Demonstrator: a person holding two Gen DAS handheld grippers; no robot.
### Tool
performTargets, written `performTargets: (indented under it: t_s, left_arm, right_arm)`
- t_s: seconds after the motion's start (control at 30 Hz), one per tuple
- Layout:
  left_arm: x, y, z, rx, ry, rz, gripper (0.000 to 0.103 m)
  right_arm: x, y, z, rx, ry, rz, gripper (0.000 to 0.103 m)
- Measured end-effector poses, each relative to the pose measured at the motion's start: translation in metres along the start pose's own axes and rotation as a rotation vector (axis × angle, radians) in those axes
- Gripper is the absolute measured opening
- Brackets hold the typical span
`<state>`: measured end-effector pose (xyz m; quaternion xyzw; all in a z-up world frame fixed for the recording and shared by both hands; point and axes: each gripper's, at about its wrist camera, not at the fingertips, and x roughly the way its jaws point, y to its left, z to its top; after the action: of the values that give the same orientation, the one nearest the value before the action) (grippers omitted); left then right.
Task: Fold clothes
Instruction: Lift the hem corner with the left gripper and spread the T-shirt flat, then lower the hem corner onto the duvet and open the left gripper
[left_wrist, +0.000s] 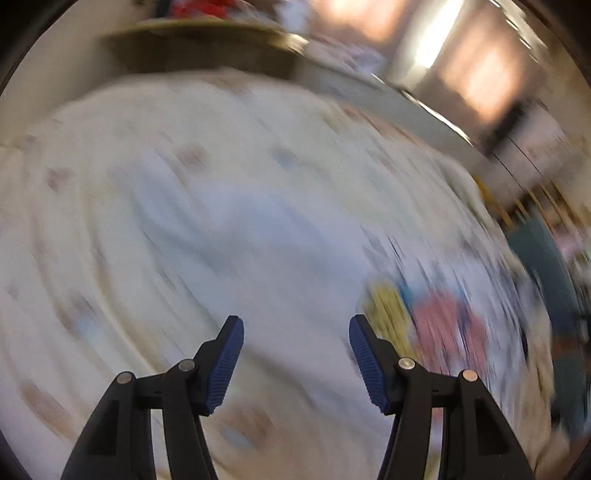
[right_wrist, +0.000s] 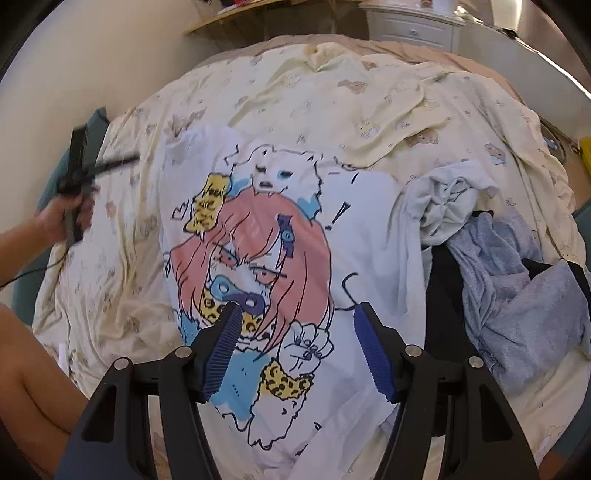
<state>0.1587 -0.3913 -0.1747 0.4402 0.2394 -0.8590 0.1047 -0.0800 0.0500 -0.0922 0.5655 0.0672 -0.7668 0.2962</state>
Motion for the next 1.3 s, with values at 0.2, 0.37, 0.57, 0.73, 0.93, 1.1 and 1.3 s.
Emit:
performTargets:
  t_s: [0.2,0.37,0.57,0.73,0.93,1.1,1.3]
  left_arm:
    - [0.031,-0.044,-0.085,0.113,0.086,-0.107,0.060]
    - [0.045,-0.052,-0.102,0.105,0.069,-0.124,0.056]
    - [0.066,-0.067,-0.097,0.104,0.093,-0.075,0.051]
    - [0.077,-0.072,-0.089,0.069,0.142,-0.017,0.004]
    - [0.035,-0.073,-0.083,0.007,0.085,-0.040,0.004]
    - [-0.029,-0.082,-0.076,-0.017,-0.011,-0.099,0.002]
    - [-0.113,-0.088,-0.067,-0.049,-0.181,-0.173,0.002]
  right_arm:
    - [0.003,0.003,-0.004,-0.027,0.023,-0.028,0.068]
    - [-0.008,0.001,-0.011,-0.033,0.025,-0.061,0.068]
    - [-0.005,-0.011,-0.019,0.000,0.051,-0.088,0.068]
    - [0.004,-0.014,-0.024,-0.001,0.075,-0.108,0.068]
    - [-0.001,-0.032,-0.024,0.058,0.058,-0.125,0.068]
    - [0.002,-0.044,-0.031,0.100,0.058,-0.122,0.068]
    - [0.007,-0.037,-0.035,0.073,0.065,-0.117,0.068]
